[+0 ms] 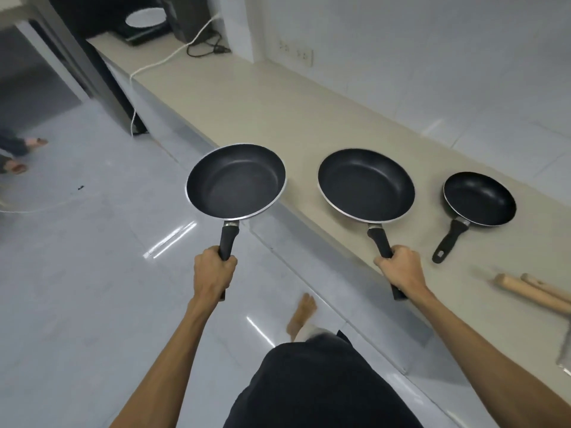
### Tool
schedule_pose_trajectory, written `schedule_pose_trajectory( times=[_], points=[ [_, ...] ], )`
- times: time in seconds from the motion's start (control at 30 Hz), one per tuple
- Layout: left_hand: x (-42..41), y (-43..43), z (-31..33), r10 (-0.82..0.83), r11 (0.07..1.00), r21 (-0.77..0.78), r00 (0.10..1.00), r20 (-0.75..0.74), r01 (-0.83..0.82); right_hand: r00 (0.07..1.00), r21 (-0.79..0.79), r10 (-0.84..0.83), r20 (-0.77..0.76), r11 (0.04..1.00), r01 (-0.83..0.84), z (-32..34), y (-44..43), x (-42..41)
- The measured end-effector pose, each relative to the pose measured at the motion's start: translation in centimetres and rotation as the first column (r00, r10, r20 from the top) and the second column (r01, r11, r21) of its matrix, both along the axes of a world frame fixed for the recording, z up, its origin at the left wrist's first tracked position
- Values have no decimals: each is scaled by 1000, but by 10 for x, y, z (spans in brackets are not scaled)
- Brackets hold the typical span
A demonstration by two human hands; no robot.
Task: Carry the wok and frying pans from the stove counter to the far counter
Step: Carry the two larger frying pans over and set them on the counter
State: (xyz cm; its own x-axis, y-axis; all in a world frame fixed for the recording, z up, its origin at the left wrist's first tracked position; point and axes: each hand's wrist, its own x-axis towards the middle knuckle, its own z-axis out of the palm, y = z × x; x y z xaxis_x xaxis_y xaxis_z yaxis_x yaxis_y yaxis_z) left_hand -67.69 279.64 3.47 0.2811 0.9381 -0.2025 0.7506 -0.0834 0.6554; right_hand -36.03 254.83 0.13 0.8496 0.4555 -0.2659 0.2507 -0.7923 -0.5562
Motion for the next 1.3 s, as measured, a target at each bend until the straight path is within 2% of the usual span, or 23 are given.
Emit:
schedule_pose_trajectory(
  times=[0.2, 0.5, 0.97, 1.3],
  points=[
    [86, 105, -6, -104, 995, -13, 992, -65, 104, 996, 0, -89, -29, 996, 89, -9, 71, 52],
    [179, 201, -10, -208, 978, -18, 970, -123, 207, 981, -50, -182, -61, 983, 179, -10, 142, 96],
    [274, 341, -38, -403, 914, -29, 898, -176, 405, 926, -93, -375, -50, 925, 370, -32, 225, 108],
    [305, 396, -62, -479, 878, -56, 865, -152, 476, 891, -119, -449, -62, 890, 441, -56, 267, 97]
  ],
)
